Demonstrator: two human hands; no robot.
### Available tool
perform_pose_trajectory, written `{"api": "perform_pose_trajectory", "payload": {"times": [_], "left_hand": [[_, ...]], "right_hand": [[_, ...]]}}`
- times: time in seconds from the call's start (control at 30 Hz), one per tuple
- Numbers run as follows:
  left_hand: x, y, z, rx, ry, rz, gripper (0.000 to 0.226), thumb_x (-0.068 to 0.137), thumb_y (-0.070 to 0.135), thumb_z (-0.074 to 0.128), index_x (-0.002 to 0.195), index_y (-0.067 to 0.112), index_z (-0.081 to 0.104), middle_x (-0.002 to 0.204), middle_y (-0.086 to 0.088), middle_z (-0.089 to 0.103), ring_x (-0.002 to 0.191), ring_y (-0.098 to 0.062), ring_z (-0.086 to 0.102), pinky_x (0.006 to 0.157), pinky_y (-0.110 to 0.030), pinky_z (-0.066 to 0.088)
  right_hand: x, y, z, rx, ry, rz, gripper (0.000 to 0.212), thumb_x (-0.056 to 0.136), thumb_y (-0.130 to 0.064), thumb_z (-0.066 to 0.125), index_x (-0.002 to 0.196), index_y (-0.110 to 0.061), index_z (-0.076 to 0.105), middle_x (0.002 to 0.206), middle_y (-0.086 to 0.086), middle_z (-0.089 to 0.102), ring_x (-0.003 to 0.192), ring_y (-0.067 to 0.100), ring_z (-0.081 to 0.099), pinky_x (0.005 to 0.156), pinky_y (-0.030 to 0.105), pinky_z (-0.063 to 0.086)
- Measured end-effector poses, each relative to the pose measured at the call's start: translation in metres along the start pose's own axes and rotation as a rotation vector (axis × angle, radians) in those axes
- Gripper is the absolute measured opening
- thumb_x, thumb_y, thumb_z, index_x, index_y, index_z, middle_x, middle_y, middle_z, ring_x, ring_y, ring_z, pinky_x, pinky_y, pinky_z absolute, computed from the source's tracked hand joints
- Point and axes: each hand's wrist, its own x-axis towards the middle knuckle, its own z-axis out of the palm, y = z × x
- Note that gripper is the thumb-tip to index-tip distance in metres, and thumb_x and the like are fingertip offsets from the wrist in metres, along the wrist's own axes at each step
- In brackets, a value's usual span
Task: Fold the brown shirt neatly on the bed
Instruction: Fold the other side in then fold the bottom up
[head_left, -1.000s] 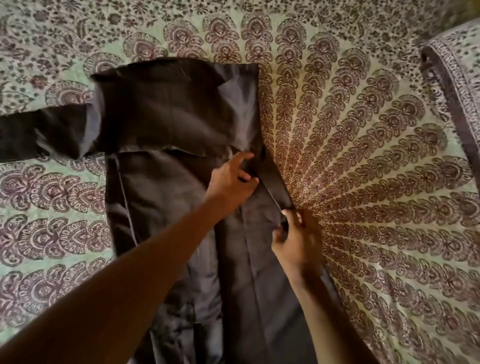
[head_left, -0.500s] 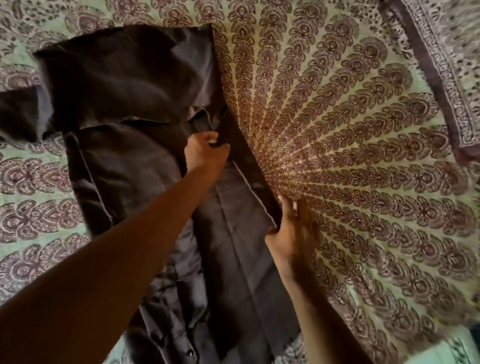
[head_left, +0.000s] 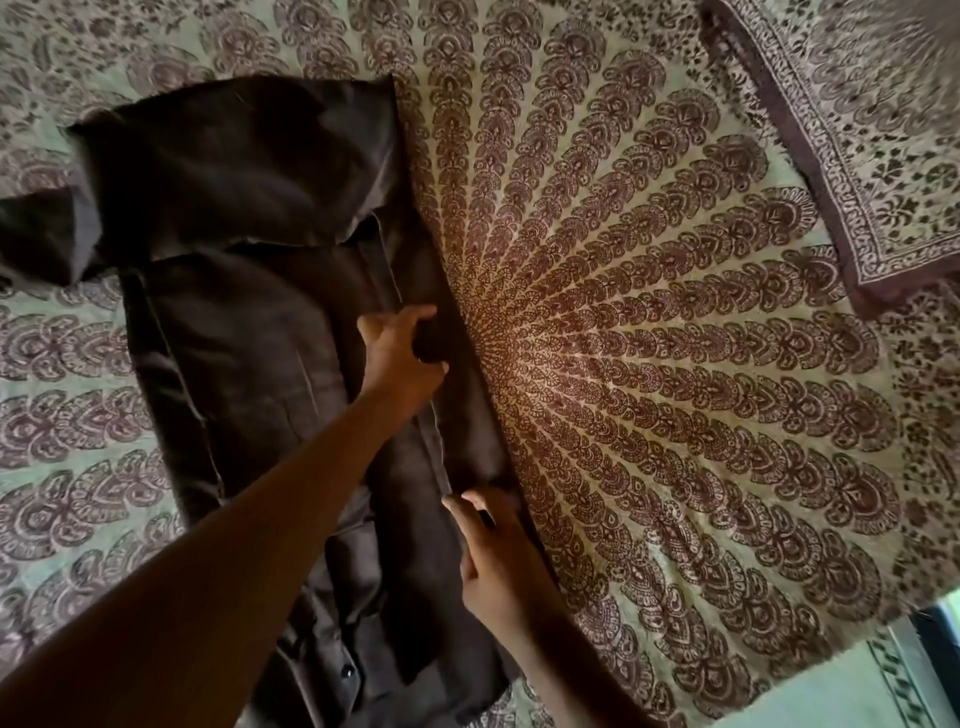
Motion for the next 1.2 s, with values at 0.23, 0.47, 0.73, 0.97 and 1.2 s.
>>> {"api": "perform_pose_trajectory", "payload": {"times": [0.23,0.47,0.73,0.97,1.2], "left_hand": [[-0.037,-0.02,0.011,0.087,0.012,-0.017,0.051,0.082,-0.002,0.076,0.131,0.009,0.066,0.13,-0.014,0.056,0.101,-0.028,0.065,0.083,-0.021,0.045],[-0.056,-0.022,0.011,0.107,-0.024,0.109,0.082,0.074,-0.013,0.075,0.149,0.002,0.047,0.143,-0.016,0.044,0.105,-0.031,0.062,0.096,-0.039,0.056],[-0.065,-0.018,0.015,0.293,-0.056,0.097,0.074,0.078,-0.008,0.073,0.146,-0.002,0.046,0.159,-0.017,0.023,0.138,-0.034,0.042,0.111,-0.015,0.032],[-0.077,-0.014,0.01,0.709,-0.18,0.335,0.095,0.08,0.055,0.075,0.16,0.036,0.028,0.172,0.004,-0.001,0.152,-0.032,0.017,0.111,-0.063,0.033],[-0.067,-0.034,0.002,0.871,-0.364,0.326,0.117,0.074,0.075,0.071,0.162,0.045,-0.001,0.171,0.011,-0.017,0.16,-0.025,-0.008,0.117,-0.065,0.021]], "right_hand": [[-0.023,0.015,0.008,0.021,0.298,0.014,0.03,0.096,-0.008,0.057,0.125,-0.011,0.062,0.124,0.007,0.054,0.109,0.027,0.063,0.088,0.04,0.059],[-0.04,0.04,0.0,-0.001,0.323,0.211,0.04,0.089,-0.016,0.077,0.126,-0.018,0.062,0.12,0.006,0.054,0.106,0.024,0.061,0.081,0.041,0.061],[-0.054,0.052,-0.005,0.069,0.21,0.223,0.064,0.078,-0.019,0.089,0.134,-0.014,0.06,0.12,0.01,0.055,0.107,0.024,0.061,0.088,0.03,0.054],[-0.019,0.043,-0.018,-0.085,0.367,0.047,0.038,0.087,-0.015,0.079,0.122,-0.013,0.066,0.124,0.01,0.058,0.112,0.029,0.053,0.094,0.041,0.052],[0.022,0.053,-0.025,0.02,0.15,-0.067,0.036,0.077,0.0,0.083,0.111,-0.002,0.071,0.111,0.013,0.058,0.099,0.03,0.063,0.09,0.047,0.057]]}}
